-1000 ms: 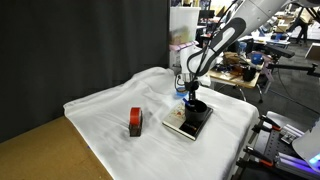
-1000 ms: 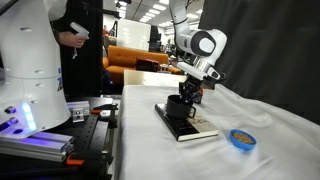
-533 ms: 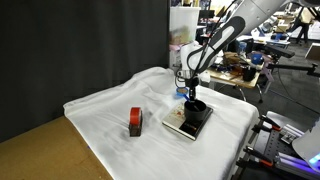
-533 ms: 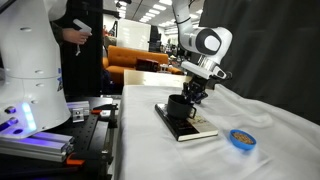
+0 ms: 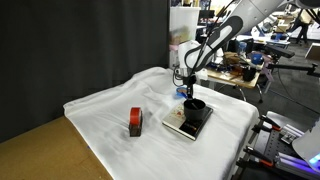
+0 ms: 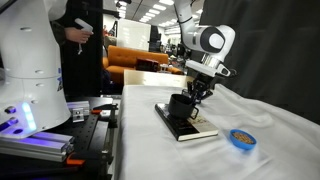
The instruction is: Move the marker from the cup to the table
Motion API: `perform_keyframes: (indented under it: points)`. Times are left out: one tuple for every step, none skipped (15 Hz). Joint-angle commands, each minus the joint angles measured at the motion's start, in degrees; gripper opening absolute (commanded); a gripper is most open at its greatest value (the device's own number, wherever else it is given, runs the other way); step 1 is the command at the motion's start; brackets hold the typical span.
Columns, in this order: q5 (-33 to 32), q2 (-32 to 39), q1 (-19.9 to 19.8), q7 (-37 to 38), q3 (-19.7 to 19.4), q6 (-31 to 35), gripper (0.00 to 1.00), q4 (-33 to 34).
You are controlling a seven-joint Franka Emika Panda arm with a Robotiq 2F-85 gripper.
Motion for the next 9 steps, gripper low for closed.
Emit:
perform_keyframes:
  points:
    - [-1.3, 1.5, 0.2, 0.0, 0.1, -2.0, 0.04, 2.8]
    - [-1.3, 1.7, 0.2, 0.0, 0.2, -2.0, 0.04, 3.2]
    - [-1.3, 1.8, 0.3, 0.0, 0.2, -2.1, 0.04, 3.6]
    - [-1.3, 2.1, 0.3, -0.1, 0.3, -2.0, 0.04, 3.9]
    - [-1.3, 2.3, 0.4, -0.1, 0.3, -2.1, 0.04, 4.2]
    - [-1.3, 2.5, 0.4, -0.1, 0.3, -2.1, 0.04, 4.4]
    - [-1.2, 2.5, 0.4, -0.1, 0.3, -2.1, 0.04, 4.6]
    - [-1.2, 2.6, 0.4, -0.1, 0.3, -2.2, 0.04, 4.7]
    - [-1.2, 2.6, 0.5, -0.1, 0.3, -2.2, 0.04, 4.8]
